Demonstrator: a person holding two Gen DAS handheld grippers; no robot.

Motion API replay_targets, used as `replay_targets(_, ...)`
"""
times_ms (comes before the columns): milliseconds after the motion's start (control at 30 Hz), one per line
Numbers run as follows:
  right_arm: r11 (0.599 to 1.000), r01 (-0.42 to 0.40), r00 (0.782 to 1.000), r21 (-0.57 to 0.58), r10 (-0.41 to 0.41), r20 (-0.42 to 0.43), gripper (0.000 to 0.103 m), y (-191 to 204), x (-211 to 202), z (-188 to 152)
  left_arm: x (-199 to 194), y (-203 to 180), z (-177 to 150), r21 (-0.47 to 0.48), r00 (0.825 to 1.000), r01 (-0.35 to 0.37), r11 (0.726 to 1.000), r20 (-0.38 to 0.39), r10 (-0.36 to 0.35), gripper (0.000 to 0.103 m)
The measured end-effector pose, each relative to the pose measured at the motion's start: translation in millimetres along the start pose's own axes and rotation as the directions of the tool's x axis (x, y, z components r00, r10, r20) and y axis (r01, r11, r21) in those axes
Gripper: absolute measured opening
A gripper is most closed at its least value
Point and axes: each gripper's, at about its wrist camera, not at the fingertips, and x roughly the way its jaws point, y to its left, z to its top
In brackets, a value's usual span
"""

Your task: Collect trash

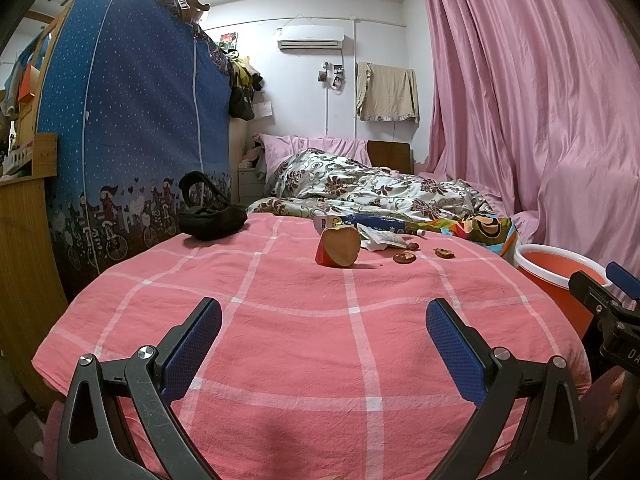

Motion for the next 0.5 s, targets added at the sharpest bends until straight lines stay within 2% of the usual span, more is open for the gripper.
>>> replay_targets(367, 1.000, -0.024, 0.999, -0.007, 0.024, -0.025, 0.103, 7, 12, 0, 3, 4, -4, 0.011, 1.000, 0.011, 1.000, -0.006, -0.011, 0.100)
replay_targets(500, 0.998, -0.033, 0.999, -0.044, 0.033, -0.001, 0.103, 8, 24, 17, 17, 15, 14, -0.010, 1.000, 0.024, 1.000, -0.003, -0.024, 0.100)
